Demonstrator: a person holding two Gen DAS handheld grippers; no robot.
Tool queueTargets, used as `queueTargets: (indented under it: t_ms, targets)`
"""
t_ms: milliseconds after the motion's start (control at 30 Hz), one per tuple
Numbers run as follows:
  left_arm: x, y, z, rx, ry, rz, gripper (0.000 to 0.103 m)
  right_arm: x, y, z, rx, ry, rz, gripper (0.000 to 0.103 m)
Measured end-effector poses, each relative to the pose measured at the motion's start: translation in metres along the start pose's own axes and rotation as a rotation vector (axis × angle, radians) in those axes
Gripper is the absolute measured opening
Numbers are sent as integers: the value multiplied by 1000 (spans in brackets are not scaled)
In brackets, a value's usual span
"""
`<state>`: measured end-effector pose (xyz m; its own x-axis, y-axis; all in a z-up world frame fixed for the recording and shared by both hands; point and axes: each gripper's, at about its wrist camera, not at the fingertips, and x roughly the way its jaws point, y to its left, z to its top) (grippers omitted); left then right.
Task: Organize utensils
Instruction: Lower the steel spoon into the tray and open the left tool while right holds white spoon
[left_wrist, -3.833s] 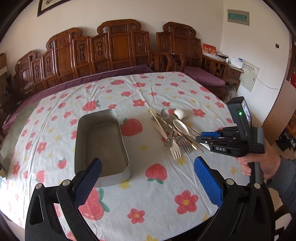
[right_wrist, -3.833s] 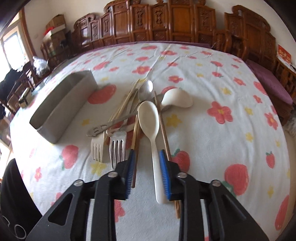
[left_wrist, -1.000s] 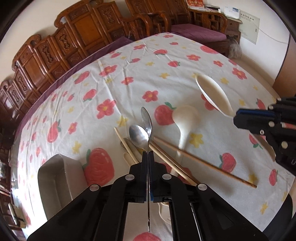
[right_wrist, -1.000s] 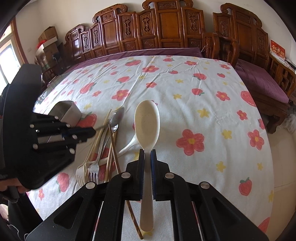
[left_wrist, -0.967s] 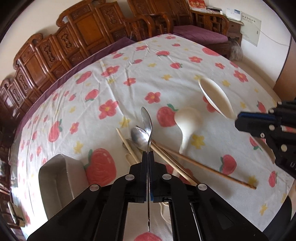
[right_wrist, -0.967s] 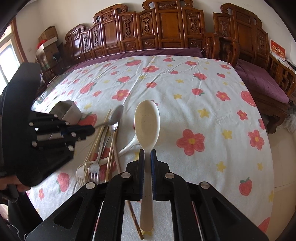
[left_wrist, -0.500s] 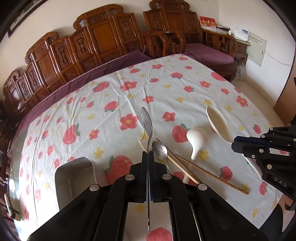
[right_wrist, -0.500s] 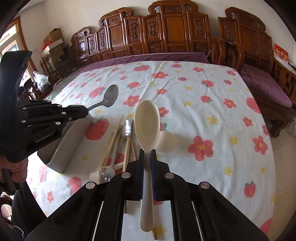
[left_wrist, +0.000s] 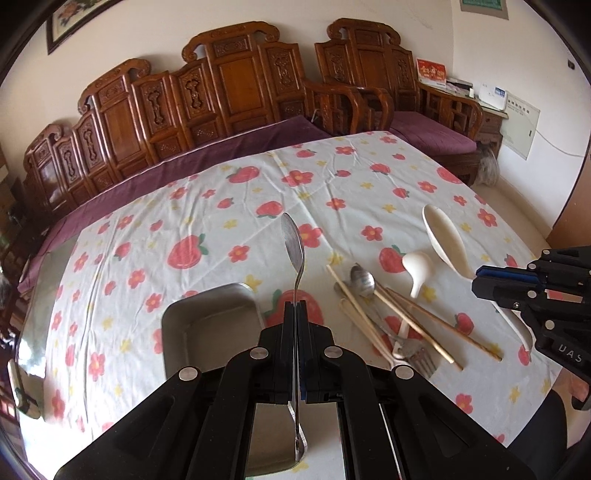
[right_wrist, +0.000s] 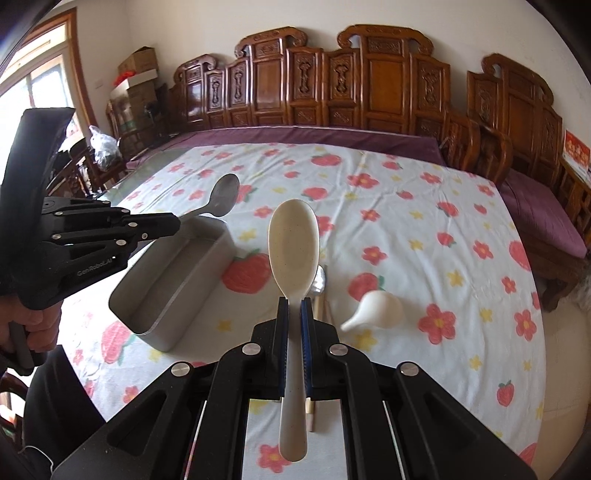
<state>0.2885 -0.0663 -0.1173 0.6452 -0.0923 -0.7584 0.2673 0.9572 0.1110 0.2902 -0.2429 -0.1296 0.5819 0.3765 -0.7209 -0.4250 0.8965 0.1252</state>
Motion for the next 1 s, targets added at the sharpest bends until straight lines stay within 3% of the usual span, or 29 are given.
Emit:
queueTargets:
  t_ms: [200,533,1000]
  targets:
    - [-5,27,-20,-44,0,22,1,5,30,7,-5,-6,27,8]
    - [23,64,-64,-119,82,55,1,28,79,6,-15,24,82,8]
    - [52,80,-64,-172,96,35,1,46,92,7,-9,59,74,8]
